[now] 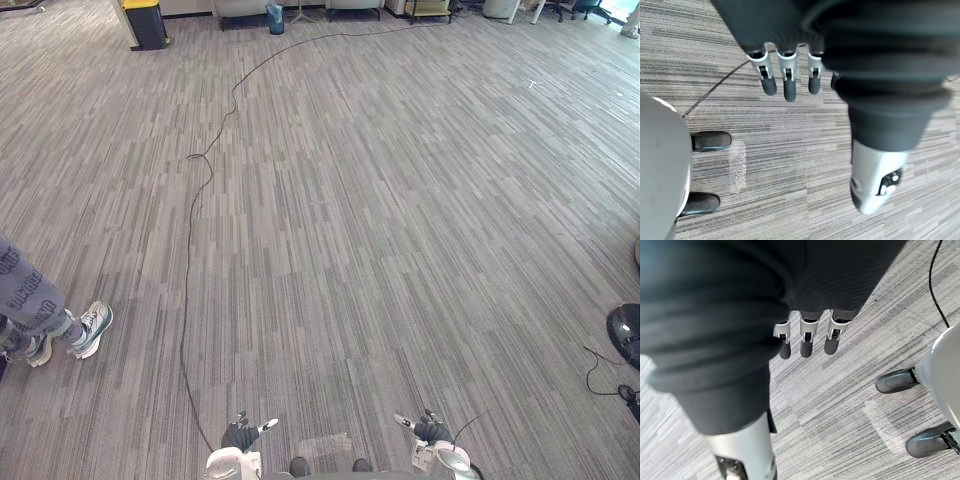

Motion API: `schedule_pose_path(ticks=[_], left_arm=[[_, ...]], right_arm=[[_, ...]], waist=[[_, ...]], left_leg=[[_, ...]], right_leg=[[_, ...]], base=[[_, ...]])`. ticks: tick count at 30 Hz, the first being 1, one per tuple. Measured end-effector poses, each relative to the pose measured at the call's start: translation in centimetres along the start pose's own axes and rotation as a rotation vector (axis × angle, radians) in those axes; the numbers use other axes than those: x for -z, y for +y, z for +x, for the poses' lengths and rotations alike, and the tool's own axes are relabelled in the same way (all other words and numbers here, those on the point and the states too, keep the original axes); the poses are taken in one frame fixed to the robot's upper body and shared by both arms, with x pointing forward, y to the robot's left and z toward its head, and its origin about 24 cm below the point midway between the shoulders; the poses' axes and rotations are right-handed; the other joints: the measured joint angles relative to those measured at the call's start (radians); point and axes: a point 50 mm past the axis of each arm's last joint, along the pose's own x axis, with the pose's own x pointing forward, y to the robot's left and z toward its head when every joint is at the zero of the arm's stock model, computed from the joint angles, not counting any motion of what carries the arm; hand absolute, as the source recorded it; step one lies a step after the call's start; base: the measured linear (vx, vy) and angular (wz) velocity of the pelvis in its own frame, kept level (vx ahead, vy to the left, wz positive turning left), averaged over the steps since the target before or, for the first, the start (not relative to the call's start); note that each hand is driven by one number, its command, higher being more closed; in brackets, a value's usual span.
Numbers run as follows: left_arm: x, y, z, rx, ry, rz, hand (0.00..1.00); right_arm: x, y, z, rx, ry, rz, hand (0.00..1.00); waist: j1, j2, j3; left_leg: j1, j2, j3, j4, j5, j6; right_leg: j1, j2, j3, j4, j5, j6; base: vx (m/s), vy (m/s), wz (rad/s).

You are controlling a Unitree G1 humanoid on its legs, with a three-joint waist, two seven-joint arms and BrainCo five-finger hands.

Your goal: Pick up cushions and gather them together orderly.

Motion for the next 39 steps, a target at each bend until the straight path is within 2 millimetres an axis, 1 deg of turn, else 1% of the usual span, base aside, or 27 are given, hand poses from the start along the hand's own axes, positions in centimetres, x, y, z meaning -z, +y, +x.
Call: schedule_pose_path(ticks=[10,15,17,18,19,20,21,22,23,24,25,26,27,28,29,30,31,32,33,34,35,36,37,38,39], left_arm=[[0.1,0.5,0.0,-0.008,0.008,0.014,0.00],[0.2,0.6,0.0,-0.011,0.022,0.016,0.00],[0.3,0.6,0.0,-0.012,0.024,0.014,0.00],[0.2,0.7,0.0,-0.015,0.022,0.012,0.00],[-0.1,0.9,0.1,-0.023,0.011,0.001,0.00],[-0.3,1.0,0.1,-0.028,0.004,-0.009,0.00],[-0.5,1.1,0.2,-0.034,0.000,-0.024,0.00],[-0.9,1.2,0.2,-0.042,-0.014,-0.041,0.00],[-1.3,1.5,0.3,-0.055,-0.032,-0.071,0.00],[-1.5,1.5,0.3,-0.059,-0.040,-0.086,0.00],[-1.5,1.4,0.3,-0.057,-0.042,-0.097,0.00],[-1.6,1.3,0.3,-0.055,-0.044,-0.101,0.00],[-1.7,1.4,0.3,-0.056,-0.049,-0.106,0.00],[-1.9,1.4,0.4,-0.055,-0.059,-0.106,0.00],[-2.1,1.3,0.4,-0.054,-0.066,-0.106,0.00],[-2.2,1.2,0.4,-0.053,-0.071,-0.109,0.00],[-2.4,1.3,0.4,-0.055,-0.078,-0.114,0.00],[-2.5,1.4,0.4,-0.059,-0.081,-0.123,0.00],[-2.8,1.7,0.5,-0.070,-0.091,-0.137,0.00],[-3.0,1.9,0.5,-0.078,-0.098,-0.150,0.00],[-3.1,2.2,0.5,-0.087,-0.103,-0.159,0.00],[-3.1,2.2,0.5,-0.091,-0.101,-0.165,0.00],[-3.0,2.2,0.5,-0.090,-0.097,-0.161,0.00],[-2.9,2.1,0.5,-0.085,-0.089,-0.150,0.00],[-2.8,2.0,0.5,-0.077,-0.081,-0.131,0.00]], right_arm=[[0.0,0.0,0.0,-0.001,-0.002,-0.001,0.00],[-0.2,-0.1,0.0,0.002,-0.007,-0.002,0.00],[-0.2,-0.3,0.0,0.006,-0.008,0.000,0.00],[-0.2,-0.4,0.0,0.008,-0.009,0.001,0.00],[-0.2,-0.4,0.0,0.011,-0.010,0.005,0.00],[-0.3,-0.5,0.0,0.012,-0.013,0.006,0.00],[-0.4,-0.6,0.1,0.016,-0.015,0.010,0.00],[-0.3,-0.8,0.0,0.028,-0.012,0.025,0.00],[-0.2,-0.7,0.0,0.031,-0.010,0.040,0.00],[-0.1,-0.8,0.0,0.036,-0.011,0.041,0.00],[-0.2,-1.3,-0.1,0.050,-0.014,0.038,0.00],[0.1,-1.7,-0.1,0.059,-0.007,0.037,0.00],[0.5,-1.9,-0.3,0.067,0.006,0.035,0.00],[0.5,-1.9,-0.3,0.069,0.009,0.034,0.00],[0.5,-1.8,-0.2,0.068,0.006,0.034,0.00],[0.3,-1.8,-0.2,0.067,0.001,0.033,0.00],[0.2,-1.8,-0.2,0.066,-0.002,0.031,0.00],[0.3,-1.6,-0.2,0.063,0.000,0.033,0.00],[0.6,-1.3,-0.3,0.058,0.008,0.041,0.00],[0.5,-1.0,-0.3,0.048,0.004,0.045,0.00],[0.7,-0.8,-0.3,0.047,0.012,0.053,0.00],[0.9,-0.8,-0.4,0.050,0.017,0.063,0.00],[0.9,-0.9,-0.4,0.056,0.018,0.074,0.00],[0.8,-1.0,-0.3,0.055,0.014,0.073,0.00],[0.6,-1.1,-0.3,0.053,0.009,0.072,0.00]], waist=[[-0.002,-0.006,0.014],[-0.002,-0.004,0.021],[-0.001,-0.004,0.021],[0.000,-0.007,0.024],[0.002,-0.014,0.033],[0.006,-0.014,0.041],[0.008,-0.012,0.047],[0.009,-0.020,0.054],[0.014,-0.022,0.071],[0.016,-0.018,0.076],[0.015,-0.014,0.085],[0.015,-0.011,0.087],[0.017,-0.012,0.088],[0.017,-0.014,0.089],[0.018,-0.015,0.089],[0.019,-0.012,0.088],[0.026,-0.012,0.089],[0.039,-0.020,0.085],[0.045,-0.040,0.074],[0.045,-0.048,0.073],[0.055,-0.062,0.068],[0.062,-0.065,0.067],[0.066,-0.065,0.066],[0.064,-0.065,0.065],[0.059,-0.064,0.066]], left_leg=[[0.006,0.001,0.002,0.000,0.000,0.000],[-0.005,0.005,0.004,0.003,-0.005,-0.006],[-0.008,0.009,0.008,0.009,-0.019,-0.019],[-0.031,0.012,0.008,0.049,-0.045,-0.021],[-0.067,0.019,0.010,0.137,-0.086,-0.024],[-0.089,0.026,0.017,0.197,-0.115,-0.027],[-0.130,0.041,0.034,0.291,-0.152,-0.036],[-0.181,0.055,0.067,0.396,-0.175,-0.059],[-0.241,0.081,0.115,0.524,-0.203,-0.074],[-0.259,0.098,0.137,0.569,-0.226,-0.073],[-0.297,0.138,0.172,0.622,-0.256,-0.066],[-0.309,0.148,0.177,0.620,-0.258,-0.065],[-0.333,0.154,0.178,0.599,-0.255,-0.064],[-0.365,0.149,0.177,0.558,-0.237,-0.053],[-0.383,0.144,0.174,0.521,-0.215,-0.055],[-0.409,0.141,0.166,0.442,-0.164,-0.059],[-0.425,0.141,0.165,0.402,-0.085,-0.061],[-0.427,0.132,0.173,0.407,-0.031,-0.041],[-0.446,0.117,0.196,0.448,-0.091,-0.019],[-0.467,0.119,0.199,0.490,-0.124,-0.005],[-0.467,0.121,0.221,0.542,-0.168,0.017],[-0.455,0.121,0.228,0.555,-0.193,0.021],[-0.410,0.115,0.237,0.563,-0.229,0.032],[-0.380,0.106,0.237,0.550,-0.241,0.037],[-0.335,0.093,0.235,0.524,-0.256,0.038]], right_leg=[[0.003,0.000,0.002,0.000,-0.001,-0.002],[-0.021,0.003,0.002,0.034,-0.025,-0.013],[-0.037,0.005,0.003,0.065,-0.049,-0.019],[-0.049,0.003,0.002,0.091,-0.065,-0.019],[-0.063,-0.001,0.002,0.126,-0.088,-0.023],[-0.069,-0.003,0.001,0.149,-0.102,-0.027],[-0.077,-0.005,-0.003,0.179,-0.125,-0.029],[-0.087,-0.015,-0.005,0.208,-0.143,-0.034],[-0.079,-0.021,-0.006,0.217,-0.156,-0.041],[-0.075,-0.021,-0.007,0.220,-0.162,-0.043],[-0.058,-0.023,-0.018,0.225,-0.181,-0.043],[-0.046,-0.029,-0.020,0.225,-0.190,-0.039],[-0.029,-0.049,-0.023,0.225,-0.210,-0.034],[-0.016,-0.075,-0.023,0.222,-0.224,-0.022],[-0.012,-0.090,-0.020,0.218,-0.232,-0.015],[-0.006,-0.106,-0.014,0.205,-0.241,-0.004],[0.001,-0.120,-0.003,0.185,-0.249,0.010],[0.008,-0.138,0.011,0.165,-0.259,0.022],[0.009,-0.162,0.022,0.153,-0.248,0.024],[0.003,-0.170,0.026,0.156,-0.226,0.028],[-0.003,-0.189,0.043,0.183,-0.209,0.044],[-0.010,-0.193,0.058,0.219,-0.207,0.049],[-0.054,-0.202,0.080,0.379,-0.194,0.071],[-0.091,-0.210,0.083,0.492,-0.177,0.096],[-0.154,-0.220,0.087,0.652,-0.134,0.120]], base=[[-0.02,-0.017,0.00],[0.00,-0.006,0.00],[0.03,-0.038,-0.01],[0.07,-0.061,0.01],[0.06,-0.046,0.03],[0.09,-0.062,0.09],[0.08,-0.059,0.15],[0.12,-0.068,0.17],[0.10,-0.047,0.10],[0.11,-0.006,0.15],[0.11,0.022,0.18],[0.17,0.082,0.22],[0.23,0.140,0.11],[0.25,0.158,0.03],[0.28,0.192,-0.07],[0.31,0.249,-0.17],[0.38,0.339,-0.32],[0.45,0.351,-0.38],[0.42,0.276,-0.34],[0.50,0.286,-0.25],[0.43,0.254,-0.21],[0.63,0.388,-0.31],[0.51,0.306,-0.26],[0.56,0.332,-0.19],[0.35,0.191,0.11]])
